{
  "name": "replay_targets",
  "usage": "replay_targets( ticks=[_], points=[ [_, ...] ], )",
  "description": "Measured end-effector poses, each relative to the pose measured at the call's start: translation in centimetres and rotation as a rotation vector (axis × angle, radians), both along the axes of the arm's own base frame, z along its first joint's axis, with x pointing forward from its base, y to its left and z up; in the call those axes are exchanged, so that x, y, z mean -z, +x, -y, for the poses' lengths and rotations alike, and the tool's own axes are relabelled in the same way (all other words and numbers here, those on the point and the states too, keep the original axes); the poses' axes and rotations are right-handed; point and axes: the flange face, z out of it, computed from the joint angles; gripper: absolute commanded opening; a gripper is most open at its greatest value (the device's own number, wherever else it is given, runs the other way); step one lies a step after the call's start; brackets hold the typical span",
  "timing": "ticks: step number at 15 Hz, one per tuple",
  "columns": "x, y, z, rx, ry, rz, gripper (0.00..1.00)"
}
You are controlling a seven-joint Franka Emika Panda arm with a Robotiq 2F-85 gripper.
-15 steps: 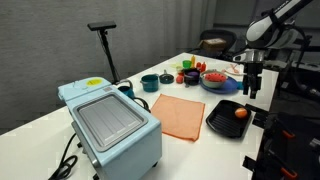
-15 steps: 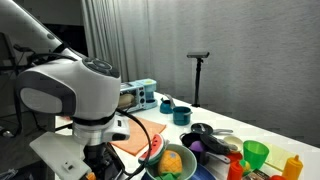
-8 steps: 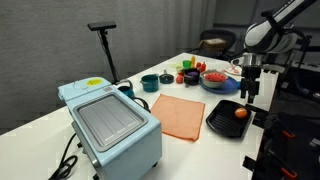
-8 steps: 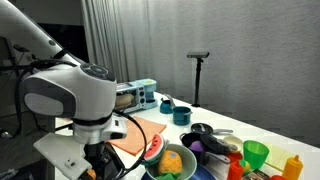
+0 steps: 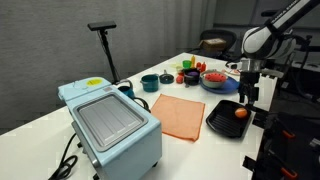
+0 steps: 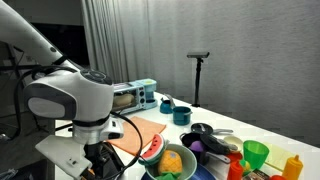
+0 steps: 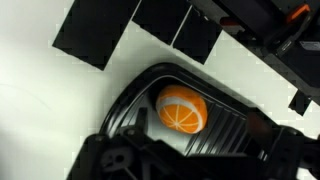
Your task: Put the pineapple, the watermelon and the orange plush toys in the green bowl
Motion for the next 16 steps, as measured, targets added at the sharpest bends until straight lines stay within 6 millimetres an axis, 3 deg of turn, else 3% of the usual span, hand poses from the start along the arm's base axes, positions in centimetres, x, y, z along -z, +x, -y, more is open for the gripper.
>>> replay_targets(
  ticks=[7,8,10,16],
  points=[
    [1.6,-0.3,-1.0,-0.019,-0.038,0.028,1.0],
    [1.9,-0.4,-1.3,-0.024,-0.042,0.031,0.75],
    [2.2,-0.3,-1.7,-0.032,-0.05,0.039,0.68],
    [2.4,0.1,-2.4,-0.044,-0.066,0.065,0.18]
  ],
)
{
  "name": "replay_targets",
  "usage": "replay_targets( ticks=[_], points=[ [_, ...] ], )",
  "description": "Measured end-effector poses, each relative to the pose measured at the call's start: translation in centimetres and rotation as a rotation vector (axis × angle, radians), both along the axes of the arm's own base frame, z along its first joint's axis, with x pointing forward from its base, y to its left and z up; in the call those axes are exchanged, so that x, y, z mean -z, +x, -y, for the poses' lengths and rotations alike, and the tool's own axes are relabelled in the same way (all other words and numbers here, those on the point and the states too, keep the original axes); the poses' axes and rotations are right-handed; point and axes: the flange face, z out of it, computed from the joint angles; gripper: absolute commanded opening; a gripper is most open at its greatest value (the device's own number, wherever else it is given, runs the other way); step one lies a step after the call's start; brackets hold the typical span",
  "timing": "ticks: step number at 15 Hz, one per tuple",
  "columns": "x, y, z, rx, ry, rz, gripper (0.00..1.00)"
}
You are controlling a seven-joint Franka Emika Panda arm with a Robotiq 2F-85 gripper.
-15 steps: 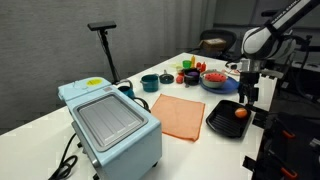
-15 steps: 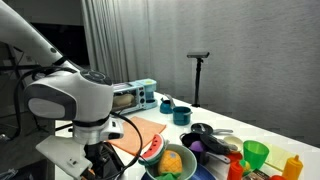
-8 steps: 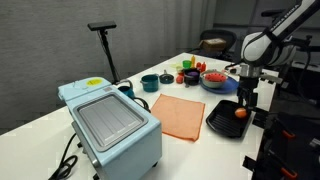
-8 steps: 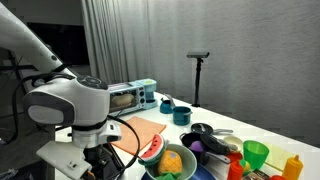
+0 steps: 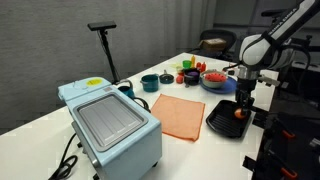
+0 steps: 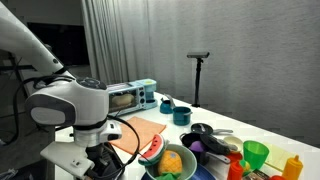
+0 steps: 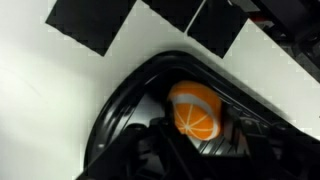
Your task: Put the pineapple, the watermelon and the orange plush toys in the green bowl
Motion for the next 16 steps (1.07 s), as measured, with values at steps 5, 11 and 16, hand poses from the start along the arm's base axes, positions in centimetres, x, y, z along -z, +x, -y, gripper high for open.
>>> replay_targets(
  ticks=[5,11,16],
  points=[
    [-0.6,0.3,0.1,-0.001,-0.005,0.021,0.04],
    [-7.4,2.4,1.2,0.042,0.0,0.171,0.04],
    [-14.9,5.6,5.4,0.176,-0.004,0.333,0.04]
  ],
)
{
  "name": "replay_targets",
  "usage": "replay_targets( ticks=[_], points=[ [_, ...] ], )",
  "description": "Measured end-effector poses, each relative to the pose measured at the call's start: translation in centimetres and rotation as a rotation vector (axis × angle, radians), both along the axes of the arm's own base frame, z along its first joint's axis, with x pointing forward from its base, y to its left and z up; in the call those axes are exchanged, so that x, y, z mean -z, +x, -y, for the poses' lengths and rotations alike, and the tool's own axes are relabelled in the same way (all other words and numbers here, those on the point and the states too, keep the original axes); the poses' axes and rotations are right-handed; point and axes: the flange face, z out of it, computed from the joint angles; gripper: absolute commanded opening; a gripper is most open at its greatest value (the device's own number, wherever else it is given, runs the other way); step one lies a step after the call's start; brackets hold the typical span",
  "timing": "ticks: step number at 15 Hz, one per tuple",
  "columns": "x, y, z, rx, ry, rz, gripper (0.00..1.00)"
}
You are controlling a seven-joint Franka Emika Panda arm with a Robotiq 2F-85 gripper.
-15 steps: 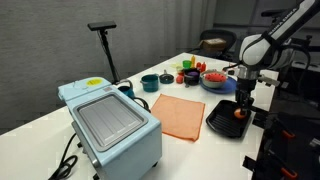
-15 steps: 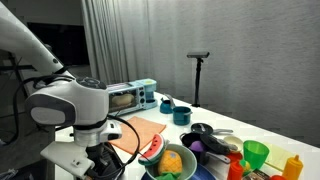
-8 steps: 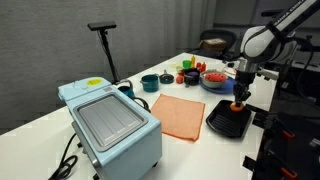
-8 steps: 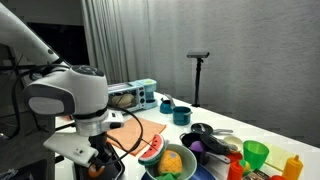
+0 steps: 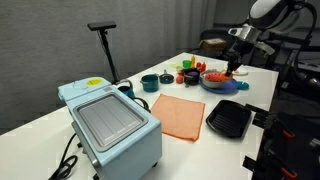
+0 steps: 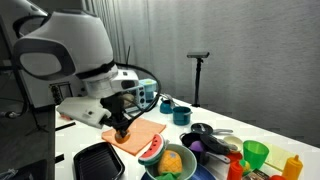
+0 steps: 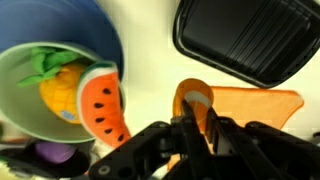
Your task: Put the pineapple, the watermelon and the orange plush toys in the green bowl
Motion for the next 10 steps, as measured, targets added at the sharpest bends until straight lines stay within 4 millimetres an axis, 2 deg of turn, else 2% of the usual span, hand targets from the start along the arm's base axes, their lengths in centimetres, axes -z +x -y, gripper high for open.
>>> replay_targets(
  ticks=[3,5,7,10],
  points=[
    [-3.1,2.1,2.6,0.108,-0.003,0.06,0.04],
    [-4.2,3.7,4.1,0.178,-0.007,0.083,0.04],
    [-4.2,5.3,5.5,0.253,-0.007,0.078,0.04],
    [-2.5,7.2,8.1,0.365,-0.006,0.041,0.04]
  ],
)
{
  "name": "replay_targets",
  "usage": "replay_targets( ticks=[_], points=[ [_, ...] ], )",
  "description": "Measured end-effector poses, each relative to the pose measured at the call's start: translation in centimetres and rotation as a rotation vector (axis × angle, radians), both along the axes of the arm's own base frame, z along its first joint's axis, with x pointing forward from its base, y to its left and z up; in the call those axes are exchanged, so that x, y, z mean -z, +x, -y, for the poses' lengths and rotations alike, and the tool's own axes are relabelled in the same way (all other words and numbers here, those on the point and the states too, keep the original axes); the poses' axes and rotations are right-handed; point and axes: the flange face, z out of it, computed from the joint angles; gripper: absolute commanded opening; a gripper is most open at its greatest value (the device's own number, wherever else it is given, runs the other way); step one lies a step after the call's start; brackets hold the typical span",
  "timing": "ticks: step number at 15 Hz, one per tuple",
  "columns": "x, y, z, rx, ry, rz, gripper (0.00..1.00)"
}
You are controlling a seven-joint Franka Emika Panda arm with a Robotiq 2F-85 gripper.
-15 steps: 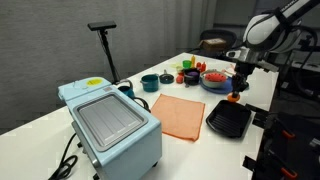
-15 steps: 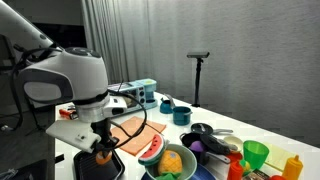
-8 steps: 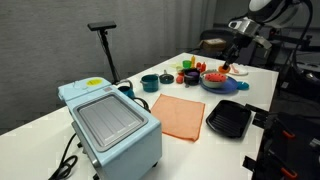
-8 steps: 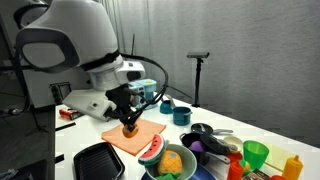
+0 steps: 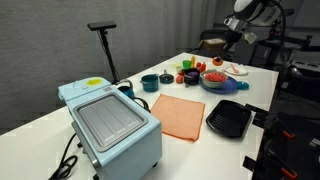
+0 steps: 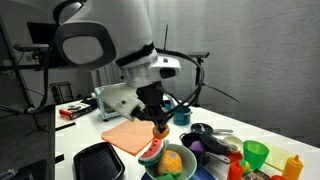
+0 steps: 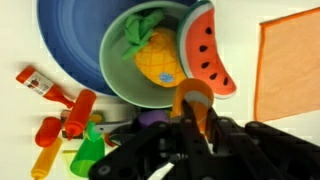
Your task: Put the pineapple, the watermelon and the orange plush toys in the green bowl
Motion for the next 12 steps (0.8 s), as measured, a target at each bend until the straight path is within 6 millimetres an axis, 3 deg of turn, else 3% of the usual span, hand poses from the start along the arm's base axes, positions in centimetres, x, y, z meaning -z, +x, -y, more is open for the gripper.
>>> replay_targets(
  ticks=[2,3,4,7,12],
  points=[
    [1.6,0.8,1.9,0.065,0.005,-0.029,0.04],
    [2.5,1.1,2.9,0.095,0.007,-0.043,0.39],
    [3.2,1.4,3.7,0.115,0.008,-0.056,0.4],
    [5.1,1.9,5.4,0.137,0.008,-0.086,0.62],
    [5.7,2.3,5.6,0.127,0.029,-0.109,0.99]
  ],
)
